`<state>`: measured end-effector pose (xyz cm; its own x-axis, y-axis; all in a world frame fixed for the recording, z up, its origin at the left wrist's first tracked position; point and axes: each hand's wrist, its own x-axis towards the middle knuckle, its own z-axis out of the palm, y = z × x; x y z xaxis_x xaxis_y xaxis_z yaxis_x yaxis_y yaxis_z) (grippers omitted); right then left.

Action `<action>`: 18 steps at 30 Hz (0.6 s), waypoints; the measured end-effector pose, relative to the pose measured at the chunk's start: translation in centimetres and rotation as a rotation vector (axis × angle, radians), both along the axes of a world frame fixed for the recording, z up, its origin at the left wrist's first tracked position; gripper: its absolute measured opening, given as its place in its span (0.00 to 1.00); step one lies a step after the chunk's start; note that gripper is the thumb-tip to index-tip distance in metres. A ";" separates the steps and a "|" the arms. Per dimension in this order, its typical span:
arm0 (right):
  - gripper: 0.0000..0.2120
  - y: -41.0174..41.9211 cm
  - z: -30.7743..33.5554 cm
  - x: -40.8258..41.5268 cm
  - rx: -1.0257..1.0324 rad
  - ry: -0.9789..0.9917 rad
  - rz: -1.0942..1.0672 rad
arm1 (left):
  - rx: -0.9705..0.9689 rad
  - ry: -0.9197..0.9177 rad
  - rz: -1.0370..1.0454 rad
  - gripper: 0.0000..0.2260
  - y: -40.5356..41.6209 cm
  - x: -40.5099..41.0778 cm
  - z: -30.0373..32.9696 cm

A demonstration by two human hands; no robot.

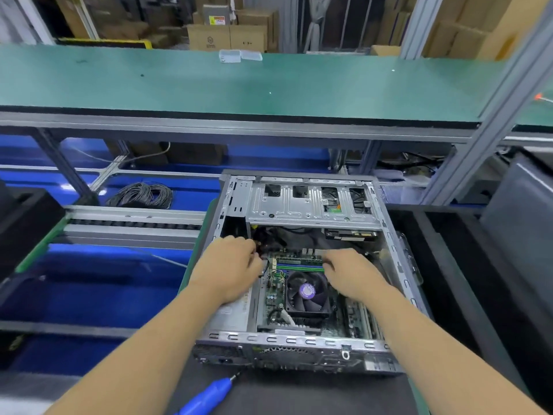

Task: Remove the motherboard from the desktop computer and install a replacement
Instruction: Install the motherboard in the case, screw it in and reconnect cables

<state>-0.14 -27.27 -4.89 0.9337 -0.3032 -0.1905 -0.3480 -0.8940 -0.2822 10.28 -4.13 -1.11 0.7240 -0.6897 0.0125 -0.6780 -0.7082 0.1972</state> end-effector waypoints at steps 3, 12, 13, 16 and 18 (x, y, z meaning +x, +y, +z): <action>0.15 3.4 0.6 2.7 0.072 -0.085 0.176 | 0.029 0.084 0.016 0.13 -0.1 -0.1 -0.2; 0.12 7.9 -1.9 7.1 -0.137 0.168 0.357 | -0.025 0.021 -0.008 0.12 -0.2 0.1 -0.5; 0.09 8.2 -2.2 7.3 -0.136 0.162 0.347 | -0.019 0.007 -0.019 0.11 -0.2 0.3 -0.7; 0.05 8.7 -2.4 7.6 -0.129 0.166 0.328 | -0.004 -0.019 -0.048 0.11 -0.2 0.6 -1.4; 0.06 8.5 -2.6 7.6 -0.123 0.148 0.344 | -0.007 -0.027 -0.056 0.10 -0.2 0.7 -1.6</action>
<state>7.44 -18.76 -7.45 0.9499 -0.0061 -0.3125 -0.0509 -0.9895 -0.1353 11.03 -4.36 -2.73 0.6834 -0.7291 0.0365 -0.7219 -0.6675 0.1825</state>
